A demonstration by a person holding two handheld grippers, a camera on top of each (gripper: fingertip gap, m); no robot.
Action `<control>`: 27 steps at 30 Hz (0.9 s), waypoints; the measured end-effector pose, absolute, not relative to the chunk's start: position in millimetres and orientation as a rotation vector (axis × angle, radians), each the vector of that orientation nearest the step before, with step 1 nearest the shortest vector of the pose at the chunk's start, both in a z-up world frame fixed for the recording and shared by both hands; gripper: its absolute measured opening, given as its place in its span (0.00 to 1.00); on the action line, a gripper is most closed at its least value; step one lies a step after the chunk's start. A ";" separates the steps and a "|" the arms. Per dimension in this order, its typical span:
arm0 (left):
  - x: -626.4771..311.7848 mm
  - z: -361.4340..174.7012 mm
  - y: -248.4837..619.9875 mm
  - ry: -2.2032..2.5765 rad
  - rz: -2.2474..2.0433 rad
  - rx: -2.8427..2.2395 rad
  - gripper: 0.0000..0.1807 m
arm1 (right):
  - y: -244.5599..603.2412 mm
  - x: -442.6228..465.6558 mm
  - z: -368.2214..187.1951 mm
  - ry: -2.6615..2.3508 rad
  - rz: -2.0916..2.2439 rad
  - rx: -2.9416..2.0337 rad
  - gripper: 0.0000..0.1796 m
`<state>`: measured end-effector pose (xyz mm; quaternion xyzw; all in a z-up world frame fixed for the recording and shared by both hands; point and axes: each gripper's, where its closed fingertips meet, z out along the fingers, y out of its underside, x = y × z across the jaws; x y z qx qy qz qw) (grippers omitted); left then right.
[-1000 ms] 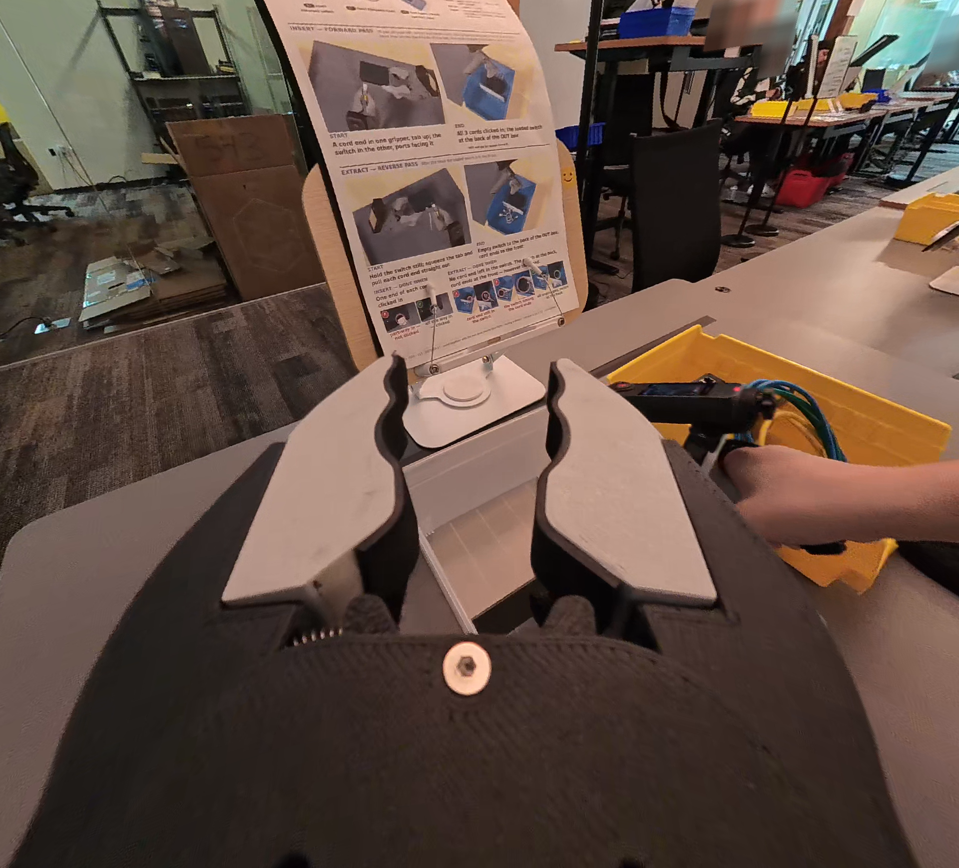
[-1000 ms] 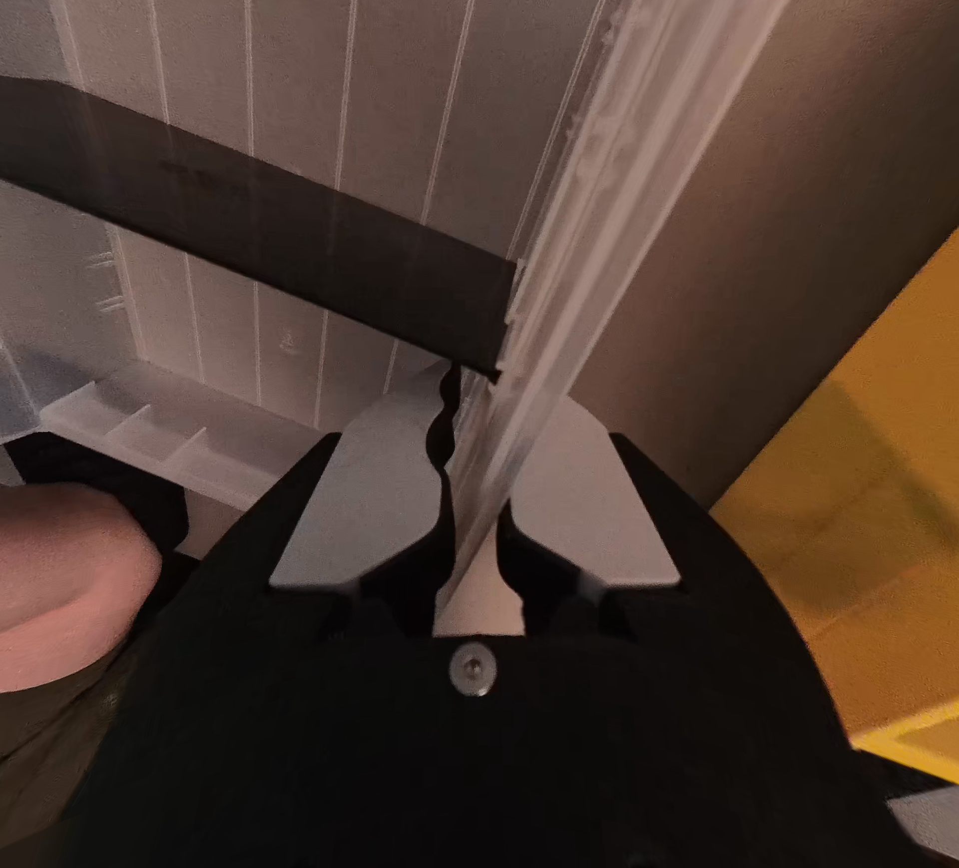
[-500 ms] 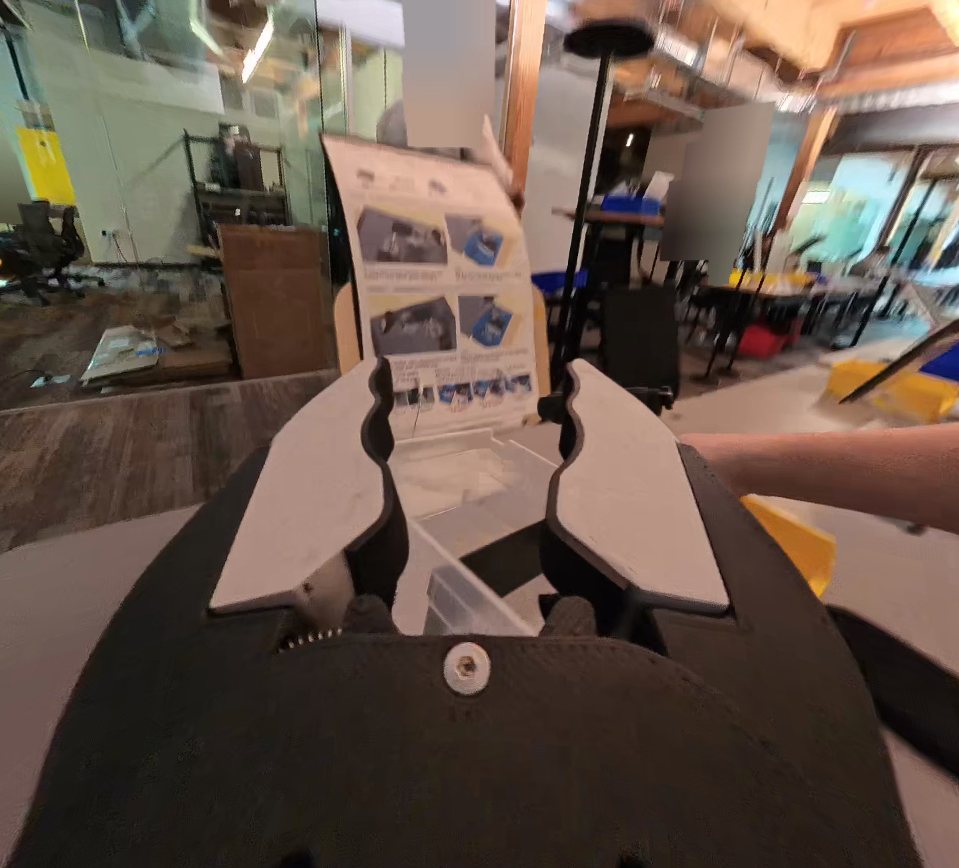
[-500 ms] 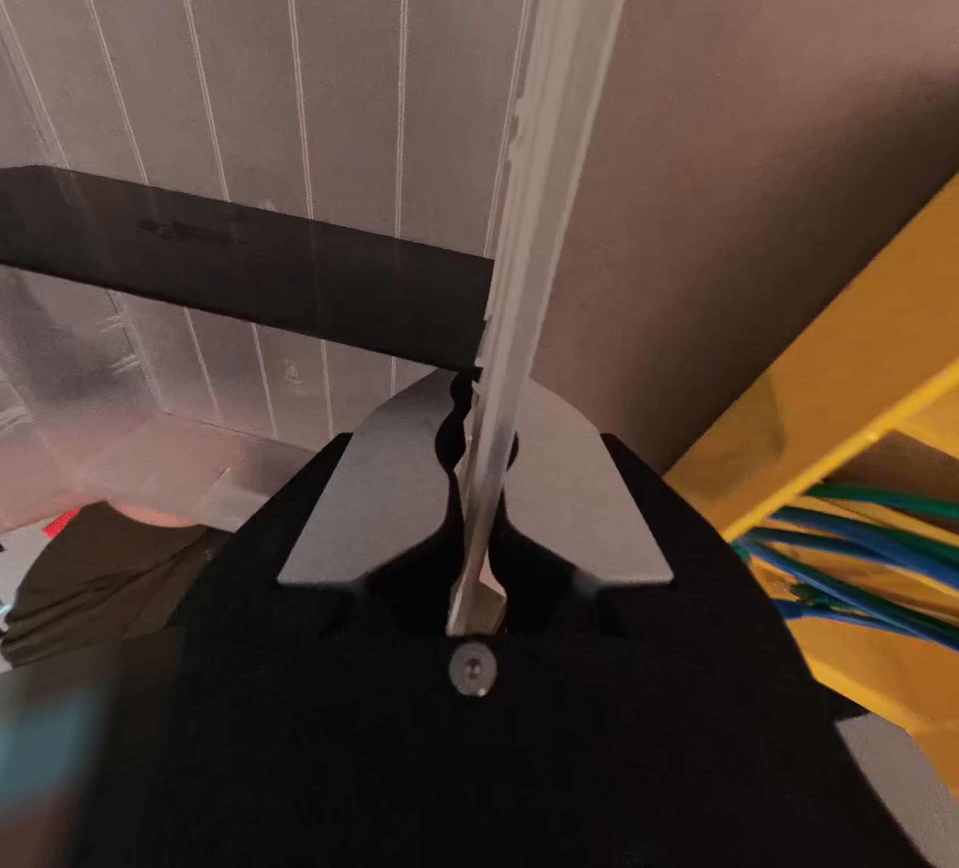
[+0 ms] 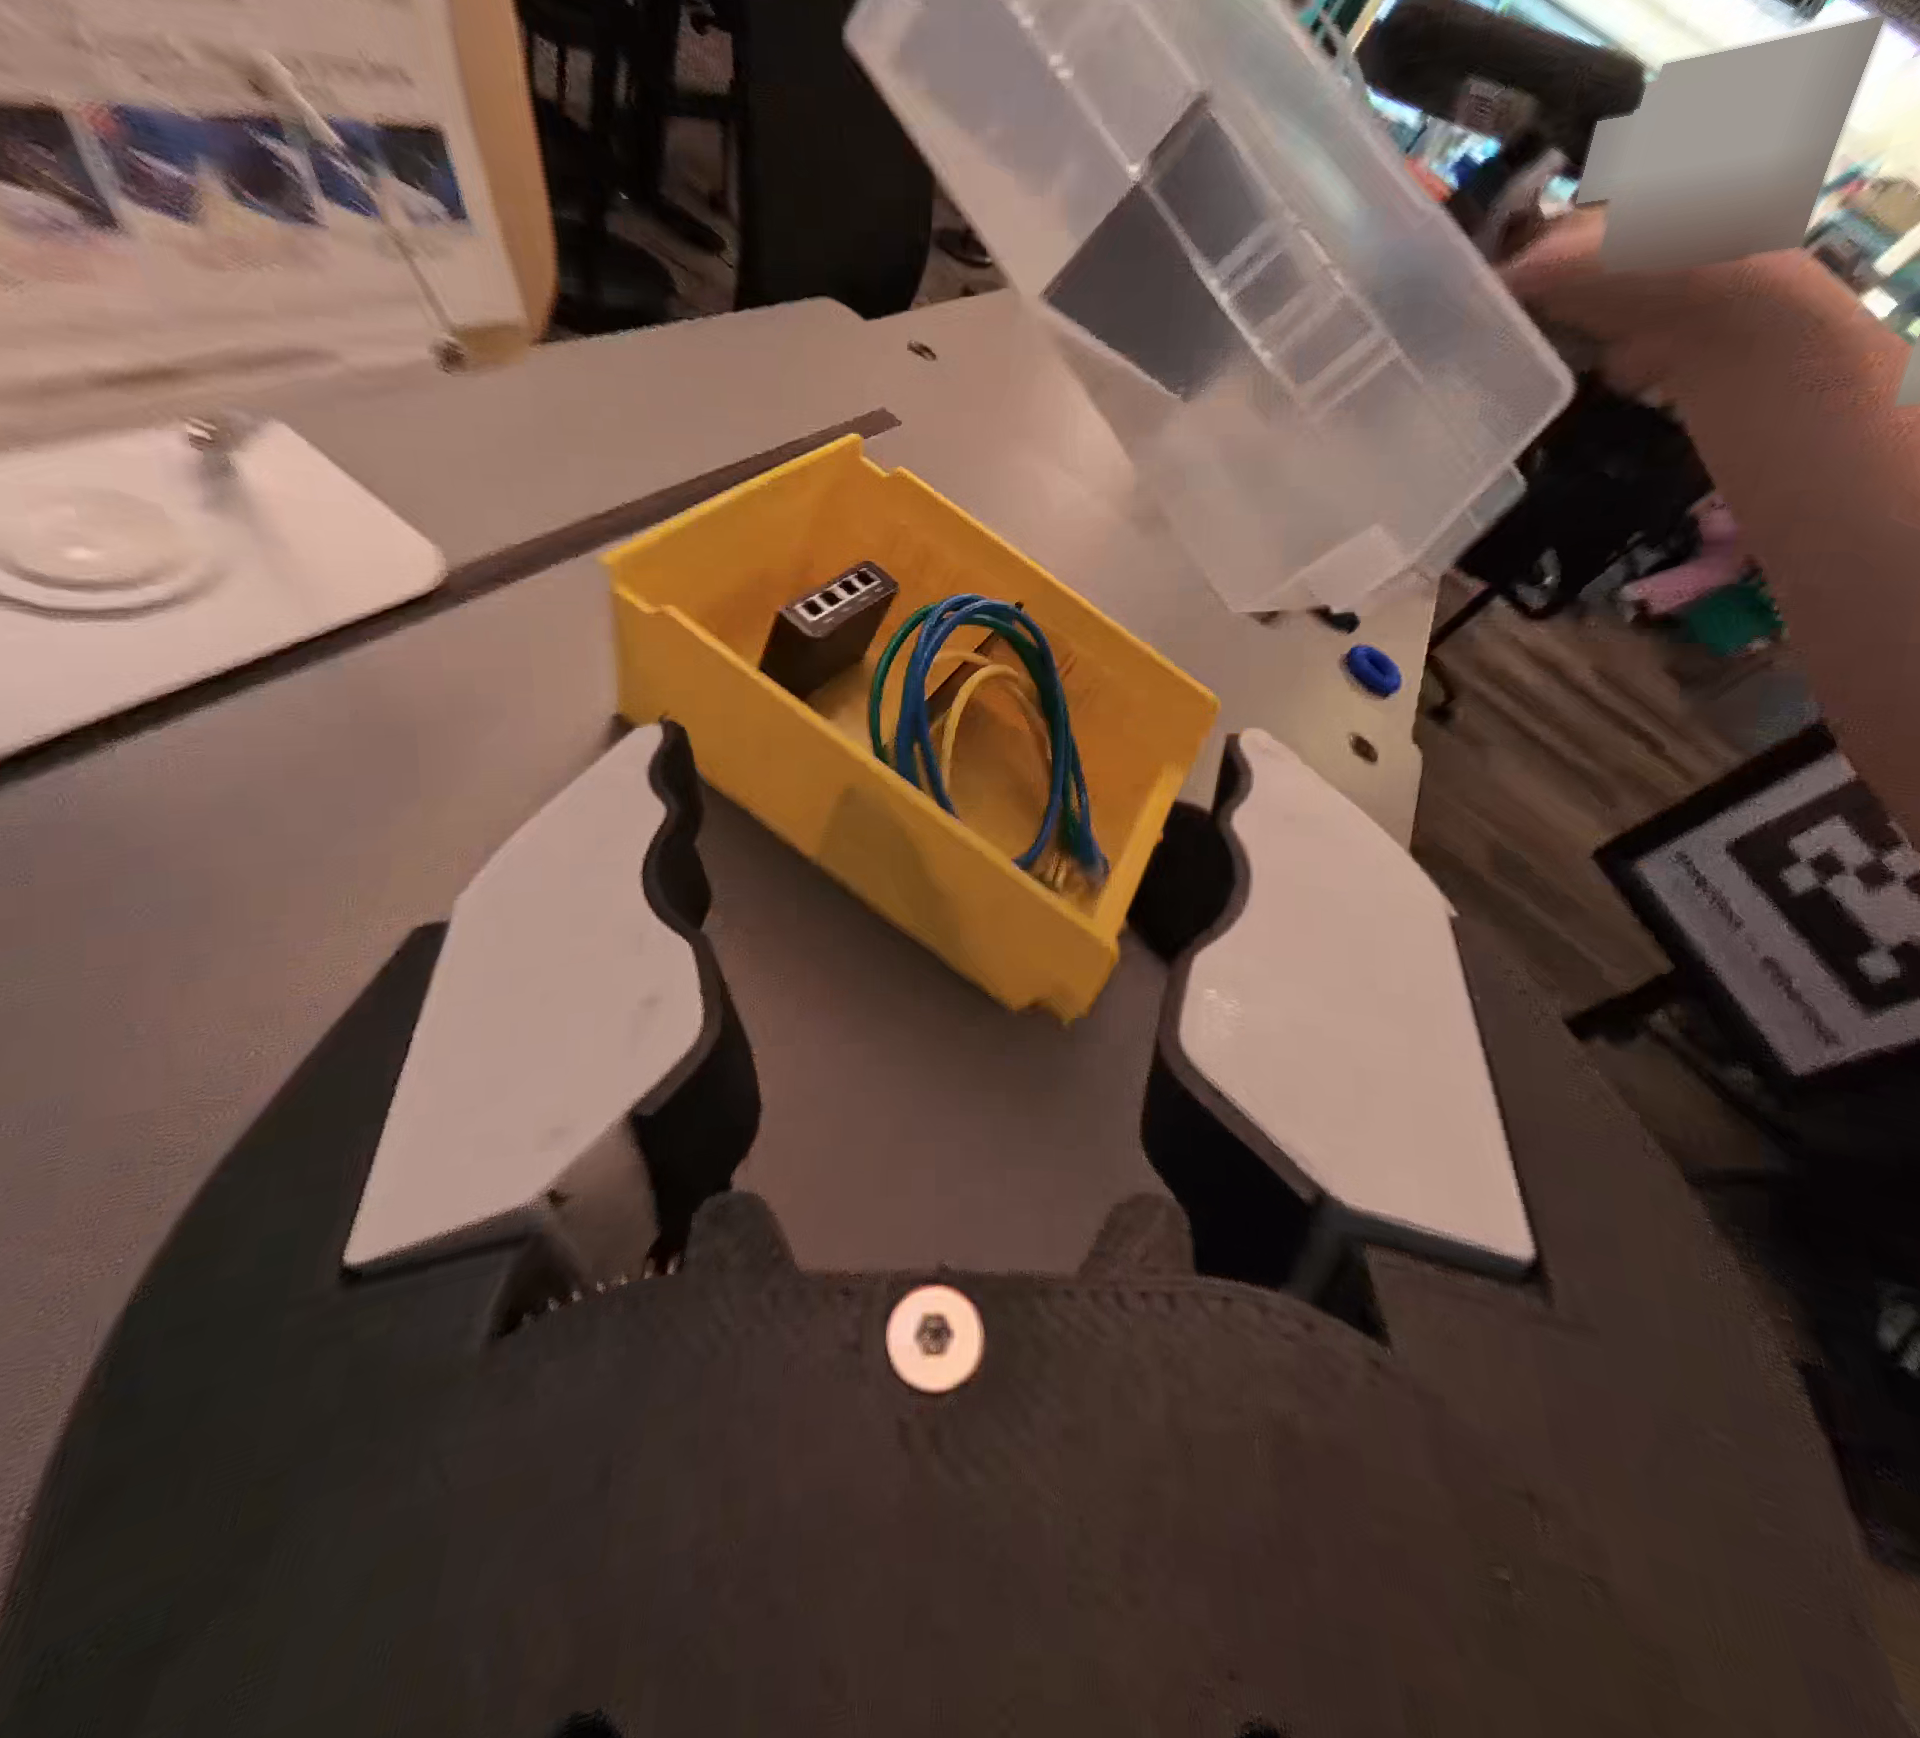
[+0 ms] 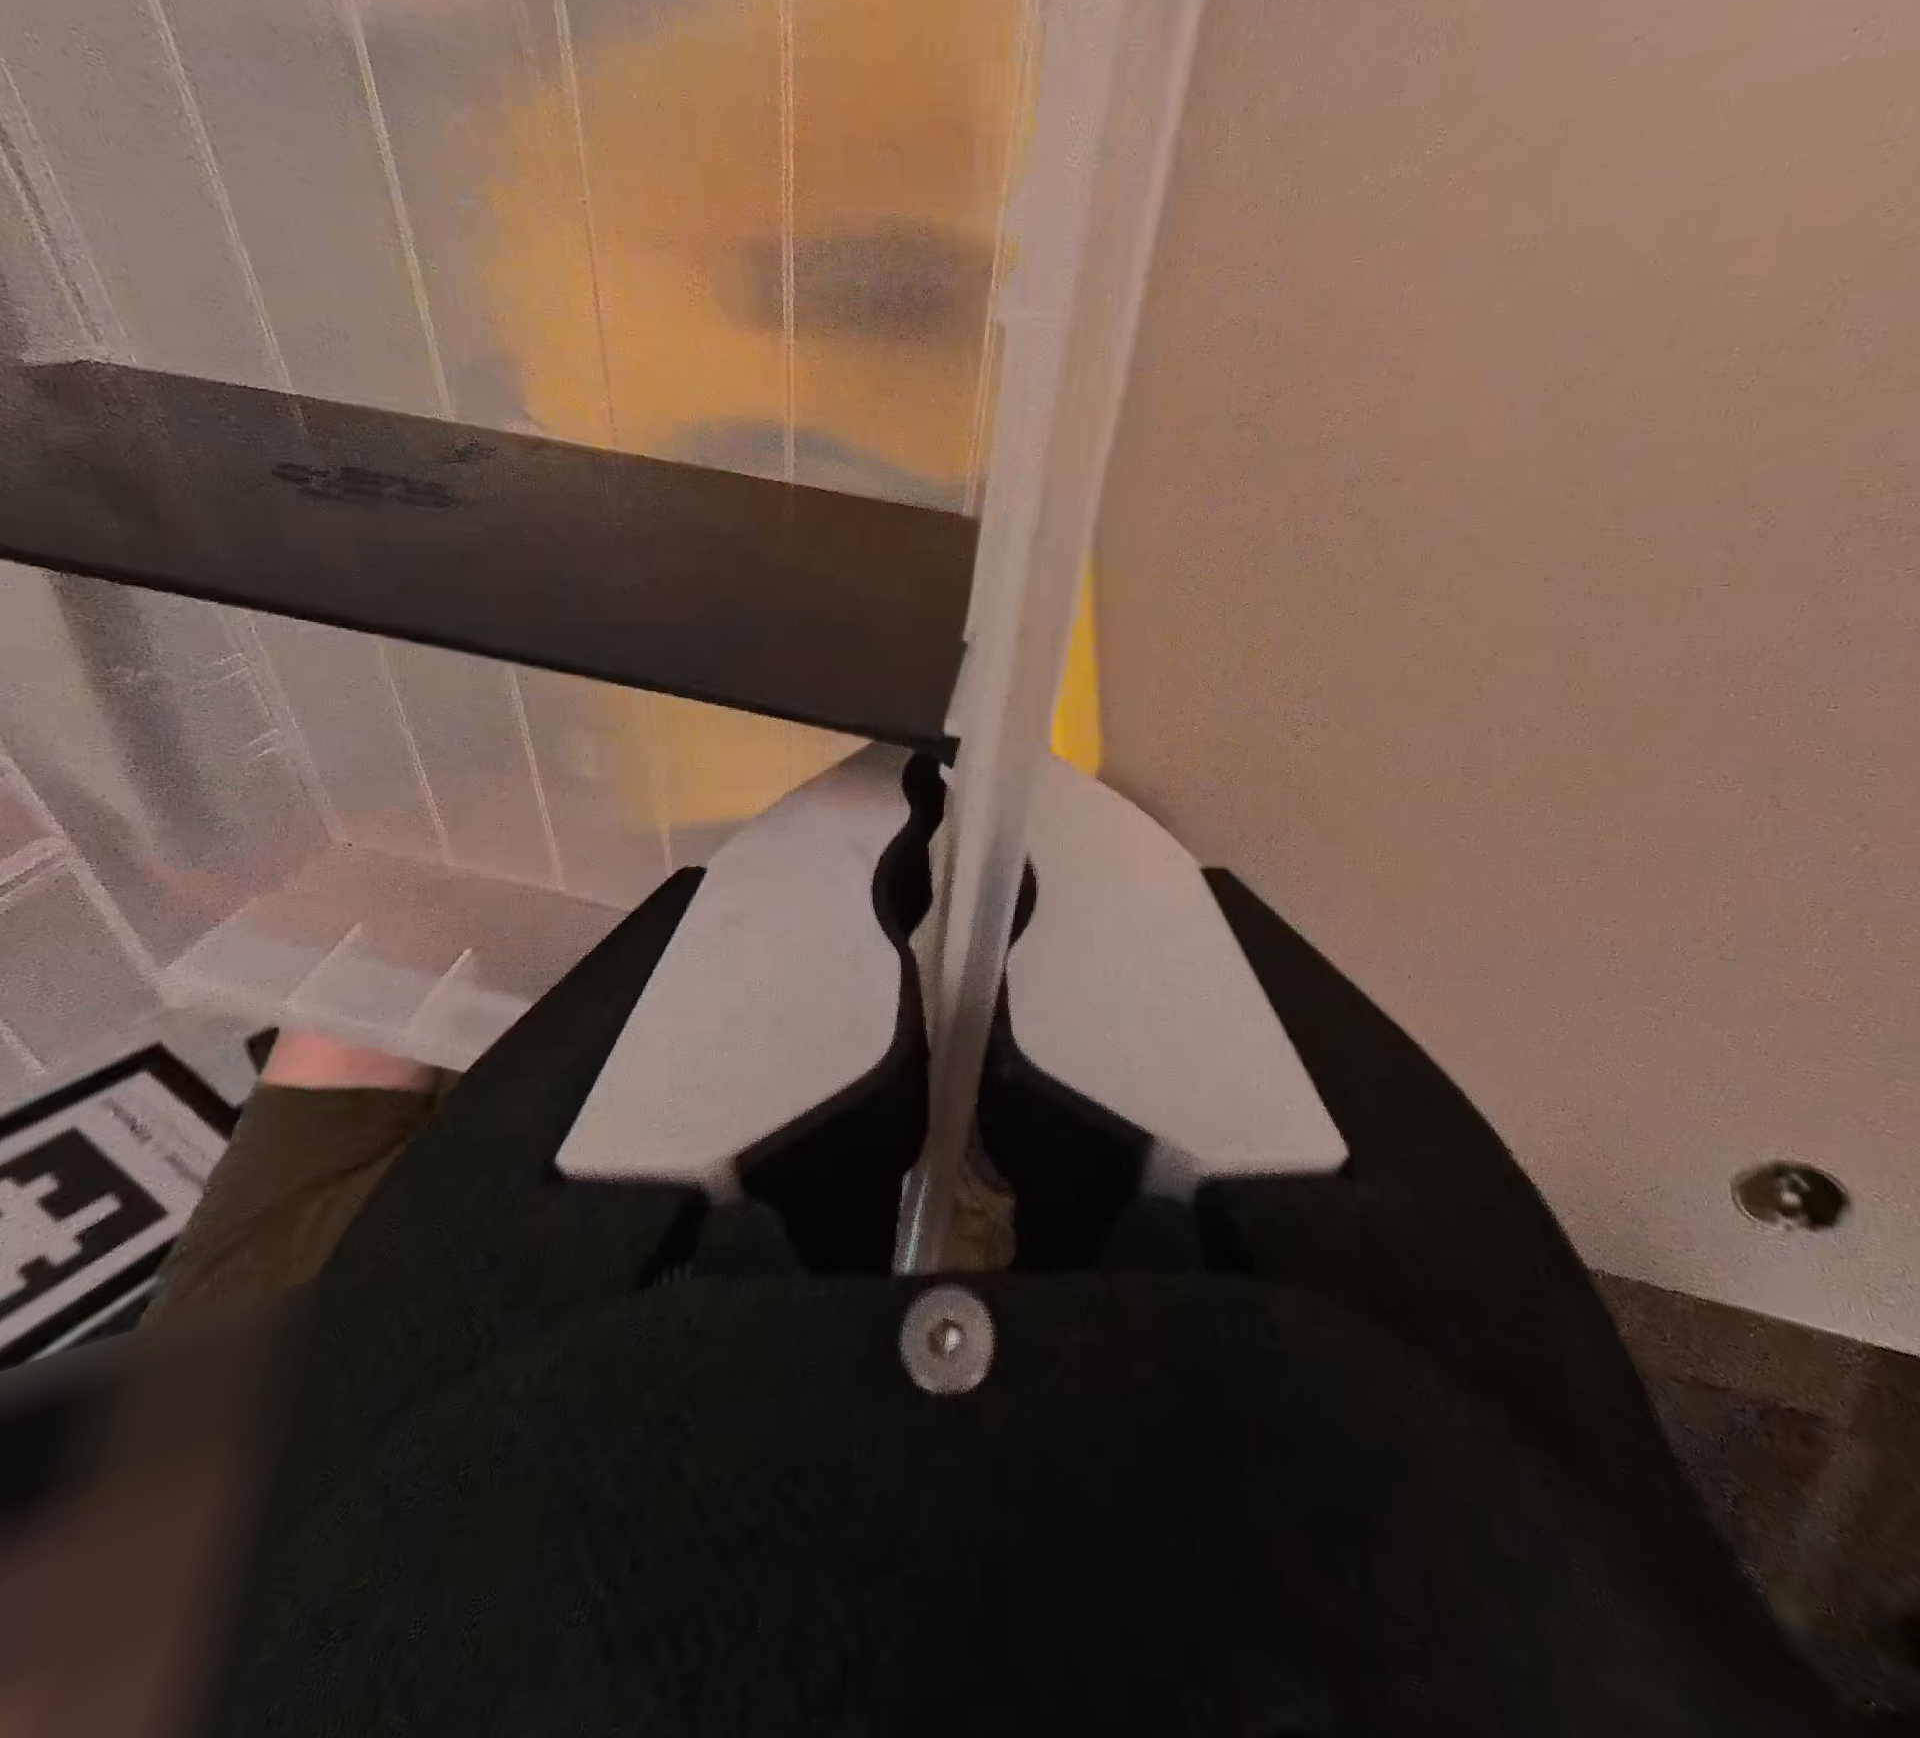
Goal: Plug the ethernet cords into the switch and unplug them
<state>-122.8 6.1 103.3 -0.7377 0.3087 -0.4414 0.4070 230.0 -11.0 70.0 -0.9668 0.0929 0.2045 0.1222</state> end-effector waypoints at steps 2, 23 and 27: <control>-76.3 62.1 15.2 0.769 -1.127 -1.932 0.52 | -30.4 279.3 56.1 0.407 0.558 -2.793 0.02; -20.7 -91.1 -23.7 1.343 -1.098 -2.470 0.25 | -134.4 427.9 -95.5 0.764 0.463 -2.862 0.02; -73.5 -86.4 4.3 1.317 -0.975 -2.558 0.13 | -125.9 410.5 -101.5 0.703 0.468 -2.896 0.02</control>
